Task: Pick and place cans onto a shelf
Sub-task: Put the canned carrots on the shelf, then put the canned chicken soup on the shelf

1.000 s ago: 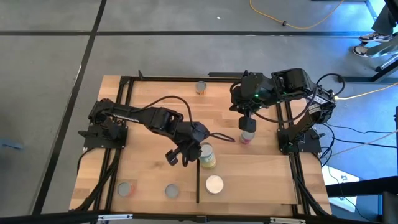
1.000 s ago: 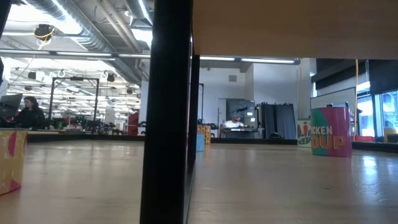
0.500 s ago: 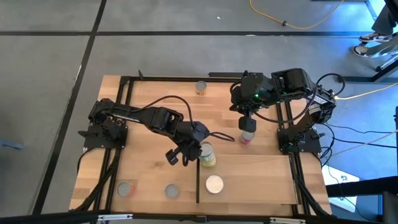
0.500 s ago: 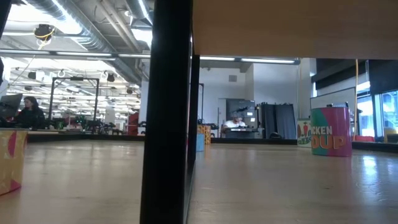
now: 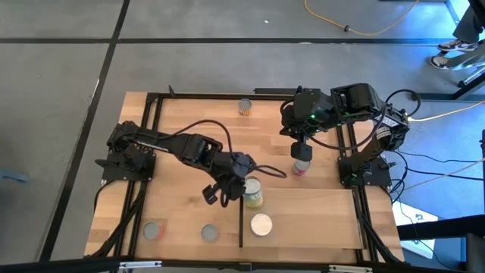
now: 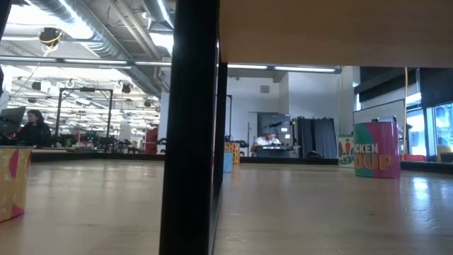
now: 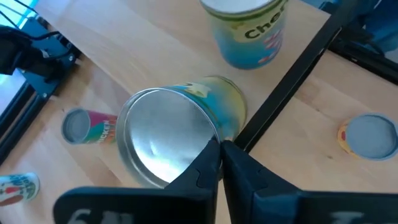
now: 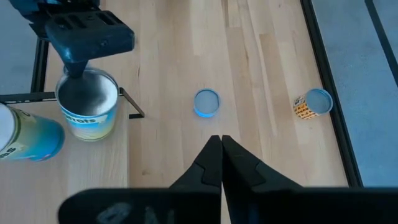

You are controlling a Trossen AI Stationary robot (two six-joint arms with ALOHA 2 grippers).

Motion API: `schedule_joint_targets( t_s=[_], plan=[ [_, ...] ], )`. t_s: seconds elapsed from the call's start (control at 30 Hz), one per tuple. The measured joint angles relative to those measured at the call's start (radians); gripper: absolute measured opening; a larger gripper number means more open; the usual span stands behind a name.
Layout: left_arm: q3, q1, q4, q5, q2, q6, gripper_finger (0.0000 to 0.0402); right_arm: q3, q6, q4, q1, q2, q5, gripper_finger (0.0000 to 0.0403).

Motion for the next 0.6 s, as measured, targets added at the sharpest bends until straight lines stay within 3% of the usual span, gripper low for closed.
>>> schedule_joint_targets(
  t_s=[0.4,0.6],
  plan=[
    [0.0,0.001,0.006,-0.019,-0.001,-0.001,0.0035,0.0,0.0,0.0,0.0,0.0,0.0,0.0003],
    [0.0,0.001,0.007,-0.203,-0.014,-0.024,0.0035,0.0,-0.046,0.0,0.0,0.0,0.0,0.0003]
  ],
)
